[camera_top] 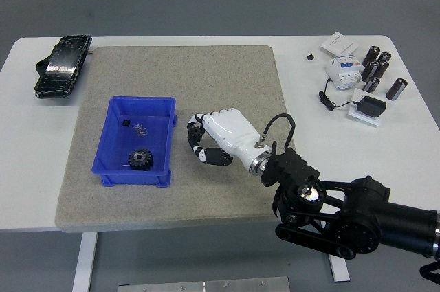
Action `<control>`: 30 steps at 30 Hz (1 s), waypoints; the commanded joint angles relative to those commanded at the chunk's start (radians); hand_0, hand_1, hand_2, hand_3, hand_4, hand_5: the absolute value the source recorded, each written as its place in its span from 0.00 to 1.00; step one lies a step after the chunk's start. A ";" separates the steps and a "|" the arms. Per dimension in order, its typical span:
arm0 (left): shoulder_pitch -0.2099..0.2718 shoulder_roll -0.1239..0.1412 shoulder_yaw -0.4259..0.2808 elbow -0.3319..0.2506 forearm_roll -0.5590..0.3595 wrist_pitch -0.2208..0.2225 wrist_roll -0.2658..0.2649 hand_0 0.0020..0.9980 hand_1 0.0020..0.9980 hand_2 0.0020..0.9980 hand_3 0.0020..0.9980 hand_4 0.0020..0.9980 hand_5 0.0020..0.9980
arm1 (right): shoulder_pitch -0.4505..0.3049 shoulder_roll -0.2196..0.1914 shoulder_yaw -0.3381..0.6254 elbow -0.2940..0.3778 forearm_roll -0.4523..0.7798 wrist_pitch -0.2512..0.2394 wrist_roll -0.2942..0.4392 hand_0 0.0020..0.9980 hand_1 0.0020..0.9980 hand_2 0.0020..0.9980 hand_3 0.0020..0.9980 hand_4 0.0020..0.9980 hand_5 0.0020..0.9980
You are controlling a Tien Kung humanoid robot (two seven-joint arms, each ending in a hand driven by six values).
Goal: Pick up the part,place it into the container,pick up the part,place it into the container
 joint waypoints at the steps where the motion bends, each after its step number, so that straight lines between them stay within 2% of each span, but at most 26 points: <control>1: -0.001 0.000 -0.001 0.000 0.002 0.000 0.001 0.68 0.63 0.60 0.58 0.63 0.25 | 0.015 0.017 -0.003 0.000 0.000 0.001 0.000 0.35 0.45 0.45 0.67 0.42 0.17; 5: -0.004 0.002 -0.002 -0.001 0.005 -0.001 0.002 0.68 0.63 0.60 0.58 0.63 0.25 | 0.079 0.074 -0.031 -0.001 0.000 0.011 0.002 0.35 0.45 0.45 0.67 0.42 0.17; 6: -0.004 0.002 -0.003 -0.001 0.006 -0.001 0.003 0.68 0.64 0.61 0.58 0.64 0.25 | 0.097 0.087 -0.043 -0.003 -0.001 0.014 0.002 0.36 0.47 0.51 0.67 0.44 0.20; 11: -0.005 0.006 -0.009 -0.002 0.016 -0.001 0.008 0.68 0.64 0.61 0.58 0.64 0.25 | 0.162 0.143 -0.092 -0.023 -0.054 0.028 -0.006 0.36 0.47 0.51 0.67 0.44 0.20; 12: -0.006 0.006 -0.011 -0.002 0.017 -0.001 0.008 0.68 0.63 0.61 0.58 0.64 0.26 | 0.171 0.154 -0.102 -0.031 -0.067 0.029 -0.007 0.50 0.60 0.60 0.67 0.53 0.31; 14: -0.006 0.007 -0.012 -0.002 0.019 -0.001 0.009 0.68 0.63 0.61 0.58 0.64 0.26 | 0.183 0.173 -0.118 -0.047 -0.082 0.028 -0.007 0.50 0.60 0.60 0.67 0.53 0.31; 17: -0.007 0.006 -0.011 -0.002 0.018 -0.001 0.009 0.68 0.63 0.61 0.58 0.64 0.26 | 0.191 0.175 -0.145 -0.083 -0.085 0.024 -0.004 0.50 0.60 0.60 0.67 0.53 0.31; 18: -0.008 0.006 -0.011 -0.003 0.019 -0.001 0.009 0.68 0.64 0.60 0.58 0.64 0.26 | 0.191 0.175 -0.153 -0.095 -0.083 0.023 -0.002 0.62 0.66 0.64 0.67 0.56 0.34; 23: -0.006 0.006 -0.014 -0.003 0.024 -0.002 0.011 0.68 0.64 0.60 0.58 0.64 0.26 | 0.181 0.175 -0.186 -0.156 -0.064 0.016 0.003 0.62 0.66 0.64 0.67 0.56 0.34; 24: -0.006 0.007 -0.015 -0.003 0.025 -0.002 0.011 0.68 0.64 0.61 0.58 0.64 0.26 | 0.178 0.175 -0.192 -0.166 -0.059 0.014 0.003 0.70 0.71 0.69 0.67 0.56 0.34; 29: -0.006 0.008 -0.015 -0.003 0.026 -0.002 0.011 0.68 0.64 0.61 0.58 0.64 0.26 | 0.166 0.175 -0.211 -0.192 -0.036 0.003 0.003 0.70 0.71 0.69 0.67 0.56 0.34; 30: -0.006 0.008 -0.014 -0.003 0.025 -0.002 0.011 0.68 0.64 0.60 0.58 0.64 0.26 | 0.165 0.175 -0.212 -0.194 -0.035 0.002 0.002 0.75 0.74 0.72 0.68 0.58 0.35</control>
